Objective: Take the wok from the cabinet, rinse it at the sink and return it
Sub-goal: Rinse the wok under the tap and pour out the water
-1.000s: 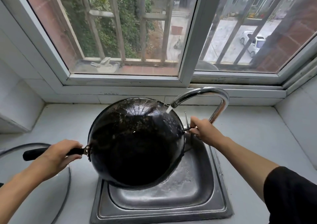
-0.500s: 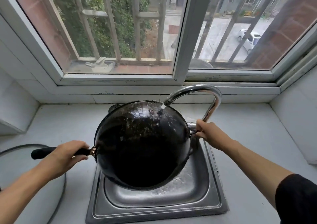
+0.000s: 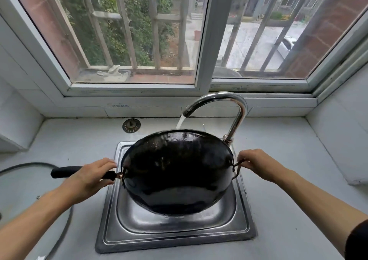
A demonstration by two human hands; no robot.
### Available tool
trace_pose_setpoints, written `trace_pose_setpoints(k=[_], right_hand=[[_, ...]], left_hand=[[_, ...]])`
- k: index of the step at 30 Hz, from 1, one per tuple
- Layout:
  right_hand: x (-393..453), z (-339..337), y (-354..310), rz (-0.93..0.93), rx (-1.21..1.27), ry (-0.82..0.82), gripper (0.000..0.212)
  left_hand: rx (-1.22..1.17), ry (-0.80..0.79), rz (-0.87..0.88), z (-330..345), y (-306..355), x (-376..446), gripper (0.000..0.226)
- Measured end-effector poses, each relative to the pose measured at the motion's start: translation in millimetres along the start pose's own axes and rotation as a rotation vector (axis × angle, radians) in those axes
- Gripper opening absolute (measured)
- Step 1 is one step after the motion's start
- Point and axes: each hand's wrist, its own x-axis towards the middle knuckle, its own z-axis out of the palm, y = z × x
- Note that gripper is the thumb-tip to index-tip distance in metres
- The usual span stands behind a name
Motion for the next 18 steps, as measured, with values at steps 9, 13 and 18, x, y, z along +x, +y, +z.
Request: trace_pose_setpoints(k=[9, 13, 18], right_hand=[[-38.2, 5.7, -19.1, -0.186, -0.341, -0.111, 0.016], [-44.6, 17.2, -25.9, -0.198, -0.483, -0.003, 0.018], [-53.5, 23.3, -34.9, -0.237, -0.539, 0.124, 0.037]], left_hand=[[0.199, 0.059, 0.188, -2.1, 22.9, -20.8, 0.039], [0.247, -0.063, 0.079, -1.3, 23.7, -30.2, 0.035], [0.197, -0.292, -0.175, -3.1, 26.8, -35.6, 0.023]])
